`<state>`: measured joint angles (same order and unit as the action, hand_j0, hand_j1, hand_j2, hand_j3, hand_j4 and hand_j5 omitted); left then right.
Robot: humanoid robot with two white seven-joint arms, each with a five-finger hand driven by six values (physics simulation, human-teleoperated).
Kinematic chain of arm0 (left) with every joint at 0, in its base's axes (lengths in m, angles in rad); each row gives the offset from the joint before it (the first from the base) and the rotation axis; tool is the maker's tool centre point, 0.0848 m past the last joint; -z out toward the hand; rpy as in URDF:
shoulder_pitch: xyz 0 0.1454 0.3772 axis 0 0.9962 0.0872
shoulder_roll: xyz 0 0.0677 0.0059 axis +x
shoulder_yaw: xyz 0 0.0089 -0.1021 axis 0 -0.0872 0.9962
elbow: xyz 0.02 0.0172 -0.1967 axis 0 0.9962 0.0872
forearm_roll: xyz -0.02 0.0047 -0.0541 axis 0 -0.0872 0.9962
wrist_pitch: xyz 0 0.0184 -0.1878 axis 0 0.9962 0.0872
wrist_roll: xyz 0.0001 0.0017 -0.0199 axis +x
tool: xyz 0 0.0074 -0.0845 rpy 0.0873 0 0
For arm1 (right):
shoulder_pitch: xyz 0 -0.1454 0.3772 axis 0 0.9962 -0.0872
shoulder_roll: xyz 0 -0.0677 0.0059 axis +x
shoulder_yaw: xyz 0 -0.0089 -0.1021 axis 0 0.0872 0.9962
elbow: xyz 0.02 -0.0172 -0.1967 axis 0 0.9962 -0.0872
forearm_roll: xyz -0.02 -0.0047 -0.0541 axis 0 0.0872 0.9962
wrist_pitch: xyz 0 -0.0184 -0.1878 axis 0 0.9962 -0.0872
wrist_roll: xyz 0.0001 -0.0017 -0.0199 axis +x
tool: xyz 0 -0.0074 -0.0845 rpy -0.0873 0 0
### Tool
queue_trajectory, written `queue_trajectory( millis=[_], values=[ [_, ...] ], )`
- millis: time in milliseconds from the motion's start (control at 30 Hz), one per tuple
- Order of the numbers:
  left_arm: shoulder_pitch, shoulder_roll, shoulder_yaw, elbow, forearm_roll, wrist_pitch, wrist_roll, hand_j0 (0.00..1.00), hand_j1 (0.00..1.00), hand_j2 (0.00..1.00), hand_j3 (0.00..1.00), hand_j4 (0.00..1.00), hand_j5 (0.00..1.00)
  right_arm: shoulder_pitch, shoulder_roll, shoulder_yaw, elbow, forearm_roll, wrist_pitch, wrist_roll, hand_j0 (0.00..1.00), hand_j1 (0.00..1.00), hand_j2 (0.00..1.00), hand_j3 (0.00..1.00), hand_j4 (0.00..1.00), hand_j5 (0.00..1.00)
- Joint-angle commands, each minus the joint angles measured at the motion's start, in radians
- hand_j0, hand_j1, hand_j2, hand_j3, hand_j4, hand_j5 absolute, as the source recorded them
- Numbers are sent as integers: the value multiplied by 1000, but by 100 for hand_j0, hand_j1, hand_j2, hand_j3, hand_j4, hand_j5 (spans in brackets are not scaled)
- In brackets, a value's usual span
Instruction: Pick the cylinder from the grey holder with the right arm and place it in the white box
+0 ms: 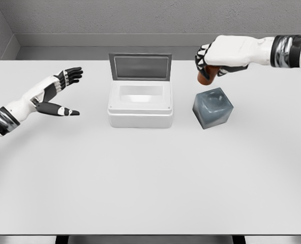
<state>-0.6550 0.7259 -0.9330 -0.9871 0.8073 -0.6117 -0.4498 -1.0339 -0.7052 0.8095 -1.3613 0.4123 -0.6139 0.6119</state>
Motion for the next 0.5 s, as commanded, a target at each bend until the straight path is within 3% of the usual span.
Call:
queue_trajectory(
  millis=[0,267,467],
  values=[
    [0,-2,-3,-2,4,1,-12,100,100,100,100,100,100,-3,46,33,-1,-3,3,-1,27,27,27,27,27,27],
    [5,-10,-3,-24,-5,1,-26,100,100,100,100,100,100,-48,141,85,1,3,3,-1,27,27,27,27,27,27],
    [6,-11,-3,-24,-10,1,-26,100,100,100,100,100,100,-55,144,111,-13,3,3,-1,27,27,27,27,27,27]
  ],
)
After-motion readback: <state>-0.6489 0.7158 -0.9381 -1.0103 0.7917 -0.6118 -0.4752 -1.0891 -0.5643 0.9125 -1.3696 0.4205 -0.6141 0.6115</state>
